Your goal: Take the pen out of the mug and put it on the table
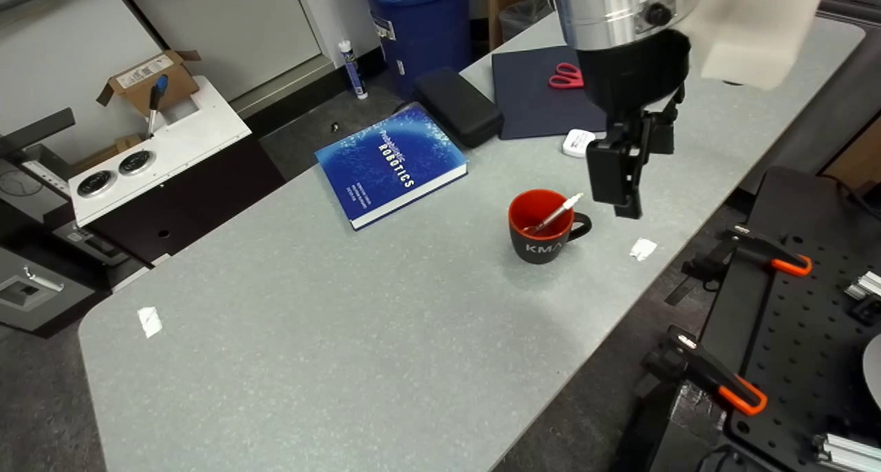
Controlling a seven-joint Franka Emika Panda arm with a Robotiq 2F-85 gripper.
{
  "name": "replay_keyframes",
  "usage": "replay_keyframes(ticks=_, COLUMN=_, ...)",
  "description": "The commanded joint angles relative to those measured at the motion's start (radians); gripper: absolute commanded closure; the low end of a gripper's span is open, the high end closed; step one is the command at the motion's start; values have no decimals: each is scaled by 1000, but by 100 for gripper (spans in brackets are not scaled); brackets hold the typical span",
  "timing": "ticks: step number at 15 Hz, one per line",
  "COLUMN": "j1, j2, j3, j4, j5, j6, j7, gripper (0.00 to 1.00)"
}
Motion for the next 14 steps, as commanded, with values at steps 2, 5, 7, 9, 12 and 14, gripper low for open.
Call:
replay_keyframes(ticks=2, j1=-38, j2=184, j3=-36, j4=77, j5=-55, j6=128, j7=38, gripper=0)
replay_keyframes(ticks=5, j1=-41, j2=289, j3=-58, j4=132, j5=-37, j6=181, j7=30, gripper=0)
replay_keyframes(ticks=7, j1=-37, j2=334, j3=-68, j4=162, j5=-33, j6=193, j7=26, gripper=0)
replay_keyframes(ticks=9, j1=-35, j2=380, j3=-72, j4=193, j5=-22, j6=186, j7=10, gripper=0)
replay_keyframes(ticks=12, j1=-32, j2=417, j3=-67, j4=219, j5=-2, j6=164, j7=-14, gripper=25)
replay_keyframes(ticks=14, j1=-30, j2=433, j3=-65, j4=229, j5=5, j6=159, j7=-20, gripper=34)
